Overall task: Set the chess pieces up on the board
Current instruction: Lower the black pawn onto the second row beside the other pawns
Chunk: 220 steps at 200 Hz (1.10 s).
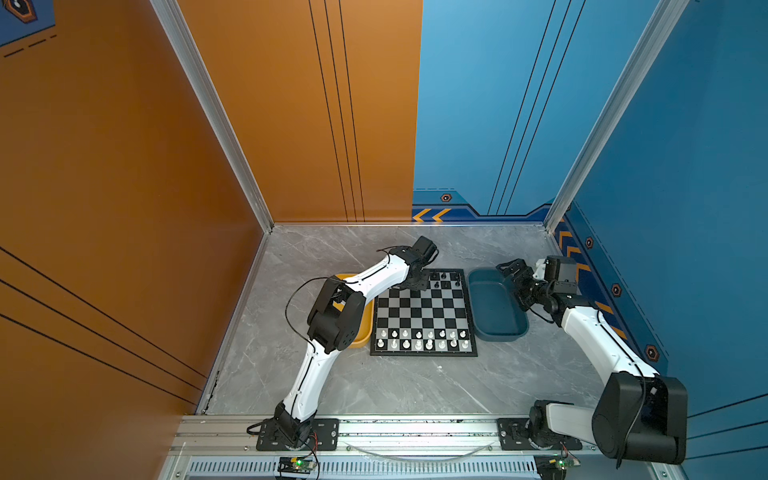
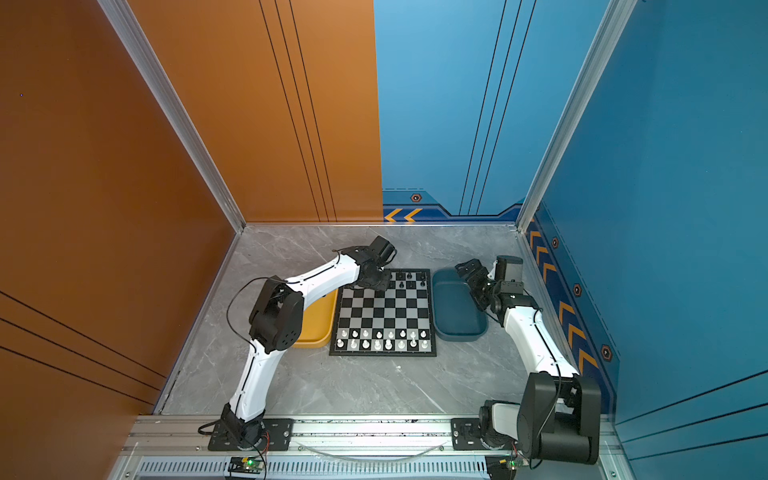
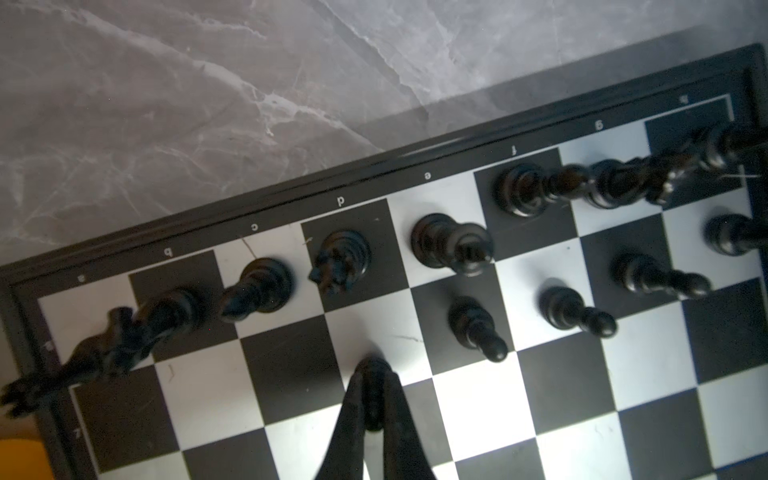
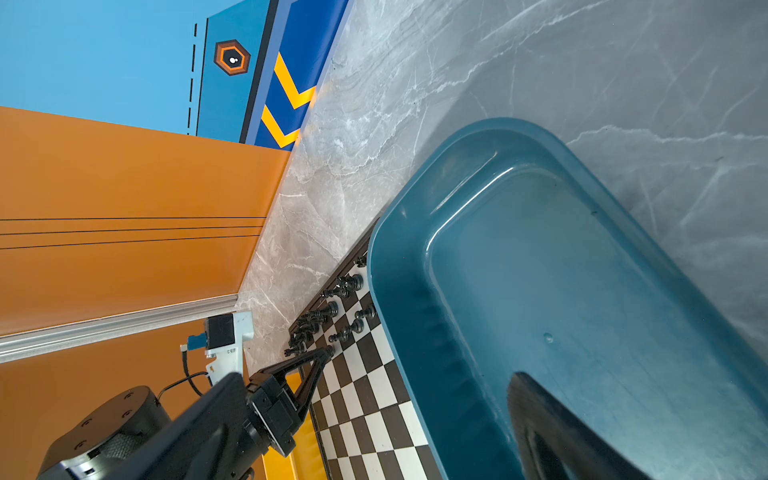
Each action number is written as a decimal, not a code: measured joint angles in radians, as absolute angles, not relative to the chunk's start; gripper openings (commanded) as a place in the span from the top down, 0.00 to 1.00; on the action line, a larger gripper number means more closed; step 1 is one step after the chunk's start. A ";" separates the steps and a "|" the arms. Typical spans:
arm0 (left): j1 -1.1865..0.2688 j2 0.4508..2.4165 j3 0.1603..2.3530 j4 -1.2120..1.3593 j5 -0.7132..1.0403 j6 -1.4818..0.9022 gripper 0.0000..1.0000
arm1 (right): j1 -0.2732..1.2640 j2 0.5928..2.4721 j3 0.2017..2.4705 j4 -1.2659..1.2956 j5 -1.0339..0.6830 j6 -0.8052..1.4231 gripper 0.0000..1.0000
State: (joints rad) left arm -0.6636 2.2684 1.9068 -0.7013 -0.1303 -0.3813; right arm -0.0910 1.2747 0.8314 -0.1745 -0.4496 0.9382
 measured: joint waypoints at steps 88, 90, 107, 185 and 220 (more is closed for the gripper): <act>-0.664 2.278 1.933 -0.707 -0.130 -0.376 1.00 | -0.091 1.275 0.831 -0.175 -0.450 0.938 0.00; -0.664 2.279 1.933 -0.707 -0.131 -0.375 1.00 | -0.091 1.275 0.831 -0.174 -0.449 0.938 0.00; -0.664 2.291 1.942 -0.708 -0.130 -0.371 1.00 | -0.091 1.275 0.831 -0.174 -0.449 0.938 0.00; -0.665 2.305 1.957 -0.716 -0.134 -0.363 0.93 | -0.091 1.287 0.831 -0.173 -0.450 0.938 0.00; -0.667 2.307 1.959 -0.719 -0.138 -0.362 0.86 | -0.093 1.287 0.831 -0.174 -0.450 0.938 0.00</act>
